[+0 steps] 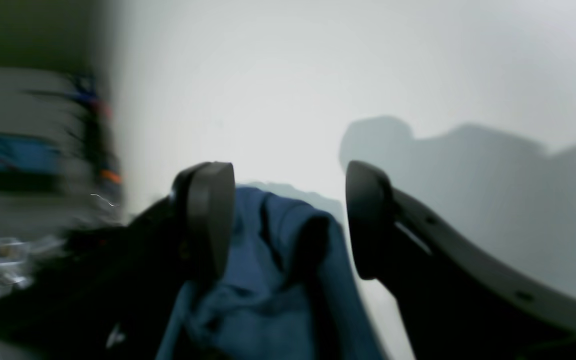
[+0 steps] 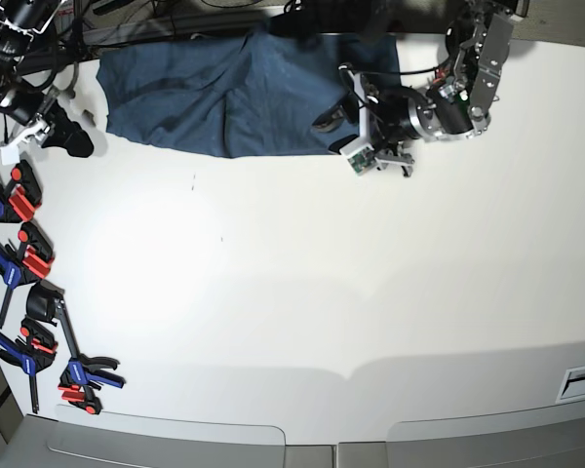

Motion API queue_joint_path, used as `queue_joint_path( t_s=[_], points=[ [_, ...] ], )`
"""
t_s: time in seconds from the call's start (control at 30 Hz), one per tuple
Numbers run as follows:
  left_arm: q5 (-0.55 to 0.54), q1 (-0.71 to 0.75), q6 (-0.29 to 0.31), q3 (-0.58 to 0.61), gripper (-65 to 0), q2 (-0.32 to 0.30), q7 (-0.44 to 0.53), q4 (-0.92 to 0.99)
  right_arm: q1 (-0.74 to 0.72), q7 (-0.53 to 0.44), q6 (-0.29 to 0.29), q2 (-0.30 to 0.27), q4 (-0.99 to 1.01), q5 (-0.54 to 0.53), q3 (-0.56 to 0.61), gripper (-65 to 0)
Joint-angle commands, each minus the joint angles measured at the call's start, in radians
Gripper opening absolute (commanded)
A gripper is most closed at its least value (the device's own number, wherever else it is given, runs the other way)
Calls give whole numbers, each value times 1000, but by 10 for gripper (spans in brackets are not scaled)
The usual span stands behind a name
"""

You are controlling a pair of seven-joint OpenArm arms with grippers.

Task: Fold the T-shirt properly
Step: 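Move the right gripper to the shirt's other end and grasp it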

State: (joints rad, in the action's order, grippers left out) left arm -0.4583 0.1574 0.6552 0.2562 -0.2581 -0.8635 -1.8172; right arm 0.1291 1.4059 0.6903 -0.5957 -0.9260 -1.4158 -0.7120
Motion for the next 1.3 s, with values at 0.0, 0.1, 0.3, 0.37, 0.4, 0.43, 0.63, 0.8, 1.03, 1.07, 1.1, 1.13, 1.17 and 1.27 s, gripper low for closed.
queue_joint_path(
  t_s=[0.0, 0.1, 0.3, 0.37, 0.4, 0.43, 0.63, 0.8, 1.03, 1.07, 1.1, 1.13, 1.17, 1.27],
  points=[
    [-21, -11, 0, -1, -413, 0, 24, -15, -10, -10, 8, -30, 13, -49, 14, -318],
    [-21, -11, 0, -1, -413, -1, 24, -15, -10, -10, 8, -30, 63, -64, 92, -318],
    [-21, -11, 0, -1, -413, 0, 24, -15, -10, -10, 8, -31, 69, 6, 226, -318],
    [-21, -10, 0, -1, -413, 0, 24, -15, -11, -10, 8, -31, 69, 6, 235, -318],
    [-21, -10, 0, -1, -413, 0, 24, -15, -13, -10, 8, -31, 69, 7, 235, -318],
    [-21, -10, 0, -1, -413, 0, 24, -15, -13, -10, 8, -31, 69, 7, 235, -318],
    [-21, -10, 0, -1, -413, 0, 24, -15, -13, -10, 8, -64, 57, 0, 235, -318],
    [-21, -10, 0, -1, -413, 0, 24, -15, -13, -10, 8, -114, 35, 1, 234, -318],
    [-21, -10, 0, -1, -413, 0, 24, -15, -13, -10, 8, -135, 9, 7, 234, -318],
    [-21, -10, 0, -1, -413, 0, 24, -15, -13, -10, 8, -134, 6, 9, 234, -318],
    [-21, -10, 0, -1, -413, 0, 24, -15, -13, -10, 8, -133, 3, 25, 234, -318],
    [-21, -10, 0, -1, -413, 0, 24, -15, -13, -10, 8, -132, 0, 51, 234, -318],
    [-21, -10, 0, -1, -413, 0, 24, -15, -13, -10, 8, -132, -2, 79, 234, -318],
    [-21, -8, 0, -1, -413, 0, 24, -15, -12, -10, 8, -133, -2, 115, 234, -318]
  ],
)
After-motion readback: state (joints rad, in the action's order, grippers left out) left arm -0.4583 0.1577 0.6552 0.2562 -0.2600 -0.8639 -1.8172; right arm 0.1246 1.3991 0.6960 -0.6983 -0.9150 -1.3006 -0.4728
